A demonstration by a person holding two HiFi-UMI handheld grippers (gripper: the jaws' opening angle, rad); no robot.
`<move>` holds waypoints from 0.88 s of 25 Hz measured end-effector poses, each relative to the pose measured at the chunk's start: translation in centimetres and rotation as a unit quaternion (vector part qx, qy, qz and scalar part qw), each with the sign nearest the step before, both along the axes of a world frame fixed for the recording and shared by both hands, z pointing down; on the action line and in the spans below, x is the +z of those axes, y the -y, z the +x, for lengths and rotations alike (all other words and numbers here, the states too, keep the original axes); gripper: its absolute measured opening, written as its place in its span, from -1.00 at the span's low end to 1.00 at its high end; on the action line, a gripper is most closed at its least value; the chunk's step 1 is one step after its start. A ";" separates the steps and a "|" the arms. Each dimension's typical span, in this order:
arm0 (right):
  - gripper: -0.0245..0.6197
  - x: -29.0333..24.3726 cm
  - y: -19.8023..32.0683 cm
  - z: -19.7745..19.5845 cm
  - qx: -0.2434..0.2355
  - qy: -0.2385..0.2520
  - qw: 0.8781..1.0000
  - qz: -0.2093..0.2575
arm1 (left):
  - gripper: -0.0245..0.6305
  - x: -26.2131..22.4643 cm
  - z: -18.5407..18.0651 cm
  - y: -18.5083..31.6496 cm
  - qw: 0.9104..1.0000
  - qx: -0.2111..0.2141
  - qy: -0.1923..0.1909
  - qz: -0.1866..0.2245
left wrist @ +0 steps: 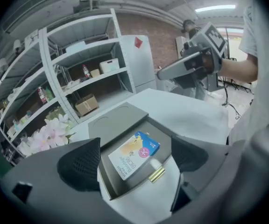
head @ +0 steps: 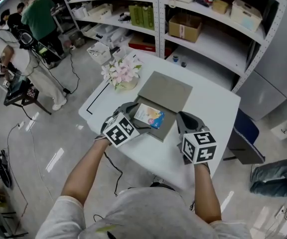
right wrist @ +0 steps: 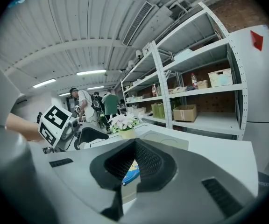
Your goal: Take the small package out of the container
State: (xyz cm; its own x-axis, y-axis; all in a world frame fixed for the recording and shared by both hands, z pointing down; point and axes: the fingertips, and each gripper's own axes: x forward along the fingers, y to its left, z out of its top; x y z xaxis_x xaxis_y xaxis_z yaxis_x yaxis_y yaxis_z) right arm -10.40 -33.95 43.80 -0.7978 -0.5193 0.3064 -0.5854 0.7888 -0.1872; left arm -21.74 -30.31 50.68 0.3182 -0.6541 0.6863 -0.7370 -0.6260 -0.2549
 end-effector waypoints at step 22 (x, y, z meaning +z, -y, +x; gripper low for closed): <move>-0.90 1.3 3.7 0.6 0.077 -0.011 0.997 -0.016 | 0.48 8.8 1.4 3.6 0.943 0.250 0.162 -0.149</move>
State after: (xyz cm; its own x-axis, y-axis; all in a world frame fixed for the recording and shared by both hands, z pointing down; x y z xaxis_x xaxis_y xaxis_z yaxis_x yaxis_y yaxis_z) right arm -9.78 -37.65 45.05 -0.7025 -0.6250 0.3405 -0.7032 0.6831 -0.1971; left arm -20.33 -33.94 59.52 0.2777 -0.2406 0.9301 -0.2433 -0.9542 -0.1742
